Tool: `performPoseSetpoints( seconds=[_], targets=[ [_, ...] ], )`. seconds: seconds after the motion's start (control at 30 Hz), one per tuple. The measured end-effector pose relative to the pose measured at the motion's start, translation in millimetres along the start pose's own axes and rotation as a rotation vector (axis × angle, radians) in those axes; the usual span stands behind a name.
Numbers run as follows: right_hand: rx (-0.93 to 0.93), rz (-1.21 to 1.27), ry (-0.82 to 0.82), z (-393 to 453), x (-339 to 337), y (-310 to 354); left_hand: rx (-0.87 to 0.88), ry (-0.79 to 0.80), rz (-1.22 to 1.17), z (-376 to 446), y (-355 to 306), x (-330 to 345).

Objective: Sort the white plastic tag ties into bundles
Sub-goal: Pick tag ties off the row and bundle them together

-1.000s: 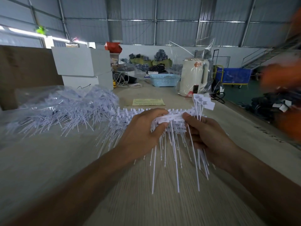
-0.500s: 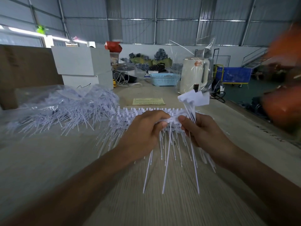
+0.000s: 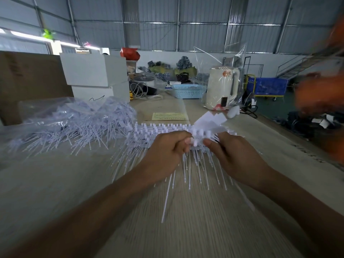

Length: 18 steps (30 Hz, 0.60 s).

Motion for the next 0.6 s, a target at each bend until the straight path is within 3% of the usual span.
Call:
performPoseSetpoints(
  seconds=[0.07,0.23,0.37,0.6],
  targets=[
    [0.001,0.029,-0.013,0,0,0,0.006,-0.015,-0.015,1,-3,-2],
    [0.337,0.485,0.166,8,11,-28,0.024,0.052,0.010,4,-10,4],
    [0.465,0.687,0.246,5,14,-33,0.005,0.025,0.024,1,-10,1],
    [0.627,0.821,0.283,-2,29,-30,-0.007,-0.110,-0.029,2,-13,-9]
  ],
)
Point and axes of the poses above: each hand's wrist, its own z-axis towards the middle knuckle, its own x-axis out of the palm, y = z × x, the point moved 8 cm from there along z, towards the middle knuckle, and after that the axes turned 14 degrees about x, right-handed, at the moved point
